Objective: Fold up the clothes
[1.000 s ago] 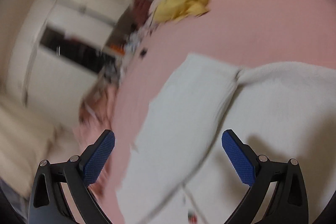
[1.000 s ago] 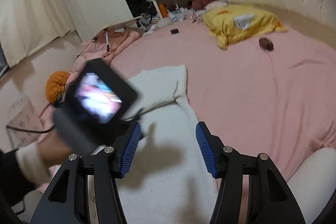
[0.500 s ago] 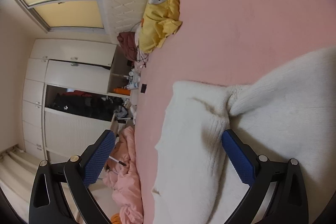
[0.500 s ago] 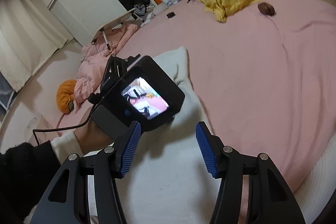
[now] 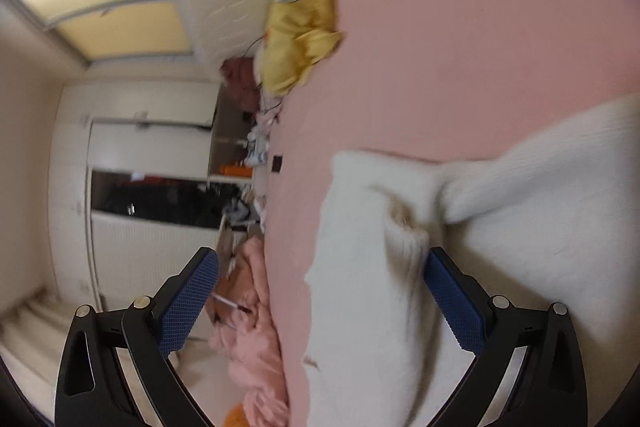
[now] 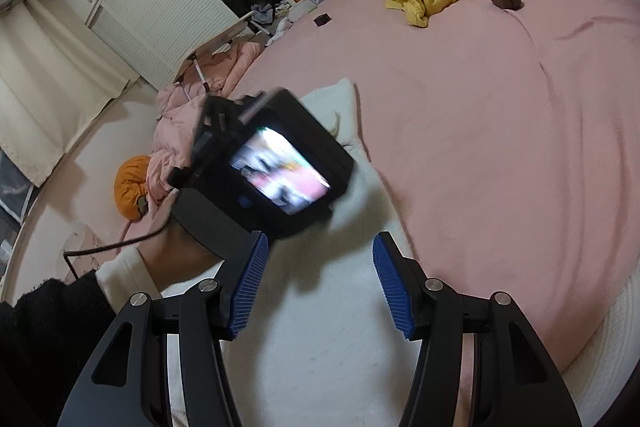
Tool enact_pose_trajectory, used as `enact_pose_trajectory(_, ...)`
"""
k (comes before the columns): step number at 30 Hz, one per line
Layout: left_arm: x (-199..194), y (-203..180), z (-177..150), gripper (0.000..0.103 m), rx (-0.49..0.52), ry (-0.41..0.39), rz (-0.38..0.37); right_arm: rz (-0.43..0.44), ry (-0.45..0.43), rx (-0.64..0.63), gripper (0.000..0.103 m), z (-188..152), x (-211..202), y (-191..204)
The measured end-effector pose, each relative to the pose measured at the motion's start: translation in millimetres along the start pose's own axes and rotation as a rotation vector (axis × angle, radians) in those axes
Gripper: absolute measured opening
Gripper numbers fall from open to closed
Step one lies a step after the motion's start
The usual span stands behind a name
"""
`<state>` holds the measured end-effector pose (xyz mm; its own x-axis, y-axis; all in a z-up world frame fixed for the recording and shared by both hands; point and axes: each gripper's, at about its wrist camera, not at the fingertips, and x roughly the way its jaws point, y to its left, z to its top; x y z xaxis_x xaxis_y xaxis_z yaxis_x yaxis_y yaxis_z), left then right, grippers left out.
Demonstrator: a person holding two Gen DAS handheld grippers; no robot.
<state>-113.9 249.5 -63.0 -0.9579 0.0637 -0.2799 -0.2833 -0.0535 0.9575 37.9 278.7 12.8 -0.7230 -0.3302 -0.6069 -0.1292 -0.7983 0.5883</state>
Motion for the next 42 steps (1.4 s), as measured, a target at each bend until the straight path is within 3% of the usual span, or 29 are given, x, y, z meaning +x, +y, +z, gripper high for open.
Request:
enact_pose_trajectory(2, 5, 5, 0, 0.101, -0.033, 0.021, 0.000, 0.003, 0.004, 0.001, 0.056, 0, -1, -1)
enact_pose_trajectory(6, 25, 36, -9, 0.102, -0.217, 0.143, 0.042, 0.003, 0.005, 0.003, 0.056, -1, -2, -1)
enact_pose_trajectory(8, 27, 35, -10, 0.101, -0.237, 0.158, -0.049, 0.005, 0.008, 0.006, 0.056, -1, -2, -1)
enact_pose_trajectory(9, 25, 27, -9, 0.096, -0.204, 0.145, -0.088, 0.008, 0.011, 0.009, 0.056, -1, -2, -1)
enact_pose_trajectory(11, 21, 10, -6, 0.074, -0.143, 0.119, -0.158, 0.008, 0.014, 0.010, 0.056, -2, -2, -1)
enact_pose_trajectory(13, 23, 2, -3, 0.034, -0.144, 0.129, -0.230, 0.008, 0.008, 0.009, 0.056, -2, -3, -1)
enact_pose_trajectory(15, 29, 0, -5, 0.011, -0.185, 0.167, -0.294, 0.009, 0.008, 0.010, 0.056, -2, -2, -1)
enact_pose_trajectory(16, 32, 0, -6, 0.010, -0.211, 0.183, -0.316, 0.007, 0.011, 0.010, 0.056, -2, -1, -1)
enact_pose_trajectory(19, 34, 18, -13, 0.010, -0.383, 0.197, -0.404, 0.000, 0.016, 0.003, 0.056, -4, 0, 1)
enact_pose_trajectory(22, 37, 59, -37, 0.010, -0.670, 0.194, -0.543, -0.007, 0.013, -0.006, 0.056, -5, 1, 4)
enact_pose_trajectory(24, 43, 93, -67, 0.010, -0.858, 0.200, -0.577, -0.013, 0.016, -0.013, 0.056, -6, 3, 5)
enact_pose_trajectory(27, 45, 150, -123, 0.010, -1.065, 0.197, -0.518, -0.032, 0.044, -0.041, 0.056, -11, 12, 9)
enact_pose_trajectory(33, 23, 263, -279, 0.010, -1.293, 0.241, -0.237, -0.103, 0.081, -0.146, 0.056, -26, 30, 25)
enact_pose_trajectory(37, -5, 302, -403, 0.010, -1.338, 0.374, -0.009, -0.136, 0.101, -0.194, 0.056, -34, 38, 30)
enact_pose_trajectory(42, -35, 300, -551, 0.010, -1.390, 0.593, 0.189, -0.194, 0.100, -0.233, 0.056, -40, 40, 33)
